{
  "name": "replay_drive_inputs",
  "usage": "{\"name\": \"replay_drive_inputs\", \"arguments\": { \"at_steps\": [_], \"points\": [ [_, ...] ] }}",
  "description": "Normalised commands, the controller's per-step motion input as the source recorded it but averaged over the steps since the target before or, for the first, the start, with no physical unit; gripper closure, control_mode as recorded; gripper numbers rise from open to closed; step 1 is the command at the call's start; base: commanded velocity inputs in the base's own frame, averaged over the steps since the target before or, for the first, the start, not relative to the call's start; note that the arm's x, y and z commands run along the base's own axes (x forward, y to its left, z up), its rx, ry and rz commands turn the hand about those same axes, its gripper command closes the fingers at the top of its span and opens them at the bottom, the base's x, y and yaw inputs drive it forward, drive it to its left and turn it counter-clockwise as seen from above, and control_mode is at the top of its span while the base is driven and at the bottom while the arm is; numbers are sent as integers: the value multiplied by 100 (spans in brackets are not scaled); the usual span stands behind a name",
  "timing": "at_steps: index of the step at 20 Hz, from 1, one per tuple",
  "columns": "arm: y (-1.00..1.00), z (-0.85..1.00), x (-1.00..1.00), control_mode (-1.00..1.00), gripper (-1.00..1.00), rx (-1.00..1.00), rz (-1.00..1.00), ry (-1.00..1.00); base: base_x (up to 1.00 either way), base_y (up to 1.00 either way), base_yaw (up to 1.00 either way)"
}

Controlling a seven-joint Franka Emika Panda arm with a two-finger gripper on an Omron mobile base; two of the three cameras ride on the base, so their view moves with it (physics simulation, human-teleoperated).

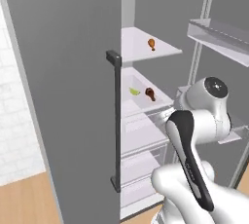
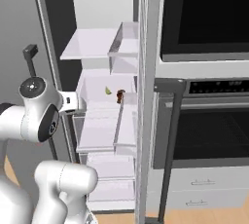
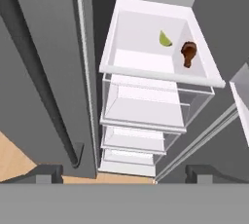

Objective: Place one lemon wedge and one chicken drumstick in each tupperware on the nearby counter, to pack two identical lunches.

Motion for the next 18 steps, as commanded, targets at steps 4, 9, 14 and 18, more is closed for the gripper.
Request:
{"name": "replay_drive_inputs", "arguments": {
  "at_steps": [4,9,14,18],
  "points": [
    [0,0,0,100,-100,0,0,0,45,-22,-6],
    [0,0,0,100,-100,0,0,0,55,-2,-10],
    [0,0,0,100,-100,0,0,0,58,-26,-11],
    [-5,-1,18,-100,-100,0,-3,0,39,-20,-9]
  ]
}}
